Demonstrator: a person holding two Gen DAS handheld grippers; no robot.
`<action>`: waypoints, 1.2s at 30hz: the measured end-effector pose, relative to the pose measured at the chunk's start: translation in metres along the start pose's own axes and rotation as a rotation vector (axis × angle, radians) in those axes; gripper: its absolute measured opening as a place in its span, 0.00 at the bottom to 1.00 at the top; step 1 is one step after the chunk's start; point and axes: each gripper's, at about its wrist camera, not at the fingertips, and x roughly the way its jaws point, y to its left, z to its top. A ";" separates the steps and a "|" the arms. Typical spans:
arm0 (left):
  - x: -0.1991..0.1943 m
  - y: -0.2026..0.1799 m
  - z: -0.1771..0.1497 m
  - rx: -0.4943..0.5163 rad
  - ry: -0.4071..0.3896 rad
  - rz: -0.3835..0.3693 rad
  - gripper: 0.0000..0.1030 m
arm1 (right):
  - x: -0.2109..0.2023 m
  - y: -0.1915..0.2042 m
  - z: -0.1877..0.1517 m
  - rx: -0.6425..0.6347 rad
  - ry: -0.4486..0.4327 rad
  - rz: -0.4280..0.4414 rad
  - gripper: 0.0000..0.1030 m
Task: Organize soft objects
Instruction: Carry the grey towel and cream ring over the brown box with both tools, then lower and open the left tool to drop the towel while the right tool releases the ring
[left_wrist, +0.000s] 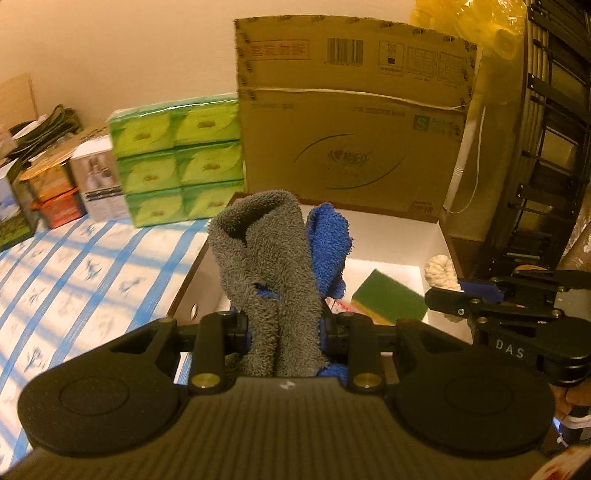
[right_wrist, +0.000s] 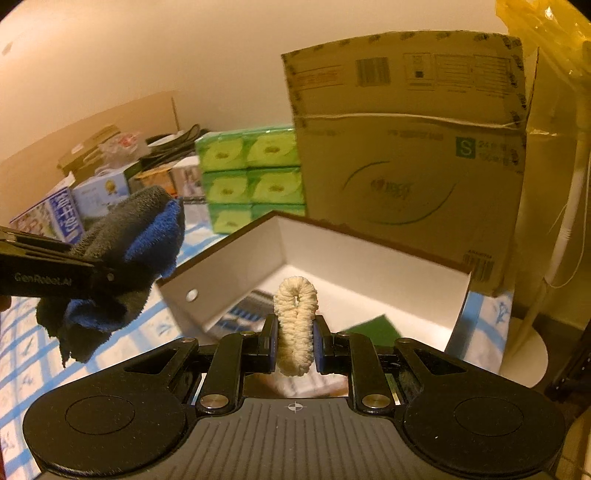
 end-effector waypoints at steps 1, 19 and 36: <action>0.008 -0.001 0.006 0.003 0.009 -0.006 0.26 | 0.005 -0.004 0.004 0.002 0.002 -0.006 0.18; 0.140 -0.005 0.048 0.106 0.145 -0.023 0.27 | 0.094 -0.054 0.040 0.064 0.069 -0.033 0.18; 0.196 0.003 0.058 0.103 0.177 0.010 0.54 | 0.149 -0.080 0.046 0.167 0.131 -0.034 0.18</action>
